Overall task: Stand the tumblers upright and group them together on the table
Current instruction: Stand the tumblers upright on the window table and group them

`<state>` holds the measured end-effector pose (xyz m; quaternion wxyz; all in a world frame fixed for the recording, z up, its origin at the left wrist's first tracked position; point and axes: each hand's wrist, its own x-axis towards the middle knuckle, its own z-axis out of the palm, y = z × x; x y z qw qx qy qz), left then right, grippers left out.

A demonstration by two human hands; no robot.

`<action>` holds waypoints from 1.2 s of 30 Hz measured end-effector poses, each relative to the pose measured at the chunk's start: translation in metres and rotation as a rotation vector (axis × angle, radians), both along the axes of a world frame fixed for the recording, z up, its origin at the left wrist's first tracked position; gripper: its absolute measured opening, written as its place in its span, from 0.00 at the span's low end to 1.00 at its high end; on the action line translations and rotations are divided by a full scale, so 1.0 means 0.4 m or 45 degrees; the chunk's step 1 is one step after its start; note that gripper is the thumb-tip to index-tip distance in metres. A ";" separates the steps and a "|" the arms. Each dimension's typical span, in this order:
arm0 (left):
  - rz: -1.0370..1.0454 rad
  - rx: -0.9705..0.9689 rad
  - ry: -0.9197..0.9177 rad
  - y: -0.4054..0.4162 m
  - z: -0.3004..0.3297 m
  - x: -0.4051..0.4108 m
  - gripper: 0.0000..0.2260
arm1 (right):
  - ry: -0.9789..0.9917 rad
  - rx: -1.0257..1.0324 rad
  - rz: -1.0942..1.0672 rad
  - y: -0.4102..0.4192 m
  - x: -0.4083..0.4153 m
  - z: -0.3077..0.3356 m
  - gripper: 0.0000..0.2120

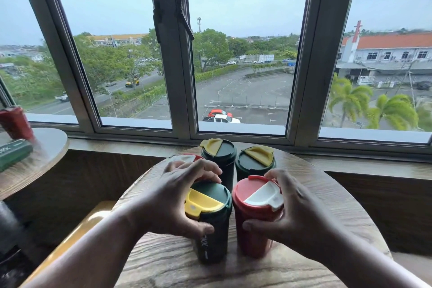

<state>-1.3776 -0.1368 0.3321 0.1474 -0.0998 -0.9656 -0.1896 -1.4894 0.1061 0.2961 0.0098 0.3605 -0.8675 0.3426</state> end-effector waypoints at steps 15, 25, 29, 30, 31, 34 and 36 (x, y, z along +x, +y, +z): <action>-0.022 0.146 -0.024 -0.036 -0.012 -0.004 0.40 | -0.079 0.011 0.046 0.014 0.001 0.028 0.46; 0.490 0.758 0.086 -0.127 -0.066 -0.056 0.28 | -0.063 -0.268 -0.142 -0.024 -0.197 0.069 0.11; 0.265 1.202 -0.123 -0.138 -0.107 -0.063 0.34 | -0.445 -0.181 0.021 -0.060 -0.254 0.036 0.21; 0.239 1.262 -0.130 -0.141 -0.115 -0.067 0.37 | -0.496 -0.180 0.044 -0.067 -0.262 0.026 0.23; 0.229 1.295 -0.119 -0.145 -0.122 -0.070 0.39 | -0.527 -0.197 0.051 -0.072 -0.265 0.020 0.23; 0.247 1.318 -0.045 -0.149 -0.127 -0.077 0.39 | -0.548 -0.249 0.026 -0.084 -0.261 0.011 0.22; 0.247 1.304 -0.020 -0.149 -0.130 -0.079 0.36 | -0.489 -0.221 -0.004 -0.090 -0.257 0.010 0.23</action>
